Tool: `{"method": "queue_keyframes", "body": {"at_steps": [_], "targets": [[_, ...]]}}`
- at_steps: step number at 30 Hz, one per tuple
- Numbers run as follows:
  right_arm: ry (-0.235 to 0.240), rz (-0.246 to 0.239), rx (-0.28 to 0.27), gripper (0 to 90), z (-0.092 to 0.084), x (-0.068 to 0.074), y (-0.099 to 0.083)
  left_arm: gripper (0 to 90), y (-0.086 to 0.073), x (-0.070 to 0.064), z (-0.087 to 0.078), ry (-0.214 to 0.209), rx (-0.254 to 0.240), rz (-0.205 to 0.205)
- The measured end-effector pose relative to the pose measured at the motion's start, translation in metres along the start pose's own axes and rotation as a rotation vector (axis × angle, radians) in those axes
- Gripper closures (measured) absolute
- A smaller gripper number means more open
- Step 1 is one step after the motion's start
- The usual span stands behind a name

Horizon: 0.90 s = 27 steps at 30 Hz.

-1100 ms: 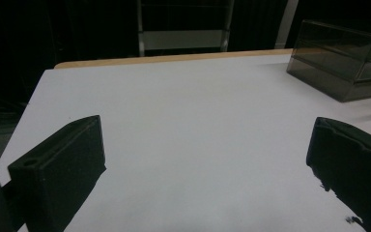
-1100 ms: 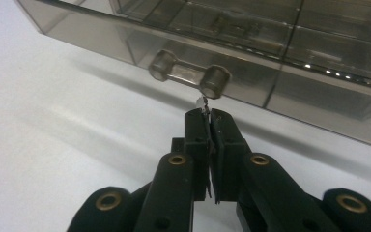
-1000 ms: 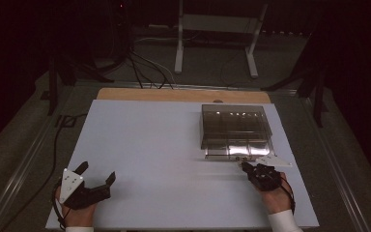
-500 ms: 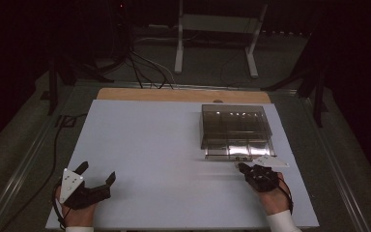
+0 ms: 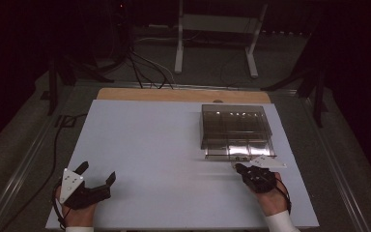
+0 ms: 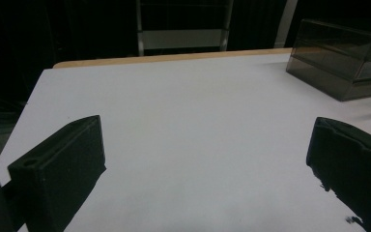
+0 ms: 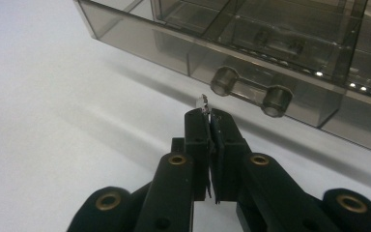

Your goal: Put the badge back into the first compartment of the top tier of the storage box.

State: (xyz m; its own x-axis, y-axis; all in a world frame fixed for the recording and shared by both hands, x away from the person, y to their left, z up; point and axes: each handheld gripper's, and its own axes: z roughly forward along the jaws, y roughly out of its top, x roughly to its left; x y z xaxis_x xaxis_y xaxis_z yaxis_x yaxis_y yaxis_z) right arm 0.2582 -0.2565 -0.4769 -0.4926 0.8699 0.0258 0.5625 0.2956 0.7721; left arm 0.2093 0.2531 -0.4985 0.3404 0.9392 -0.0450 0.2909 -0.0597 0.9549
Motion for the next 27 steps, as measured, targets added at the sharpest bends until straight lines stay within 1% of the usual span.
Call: {"method": "queue_keyframes", "body": {"at_steps": [27], "targets": [[0.027, -0.025, -0.020, 87.5, -0.006, 0.011, 0.008, 1.1, 0.000, 0.000, 0.000, 0.000, 0.001, 0.001]]}}
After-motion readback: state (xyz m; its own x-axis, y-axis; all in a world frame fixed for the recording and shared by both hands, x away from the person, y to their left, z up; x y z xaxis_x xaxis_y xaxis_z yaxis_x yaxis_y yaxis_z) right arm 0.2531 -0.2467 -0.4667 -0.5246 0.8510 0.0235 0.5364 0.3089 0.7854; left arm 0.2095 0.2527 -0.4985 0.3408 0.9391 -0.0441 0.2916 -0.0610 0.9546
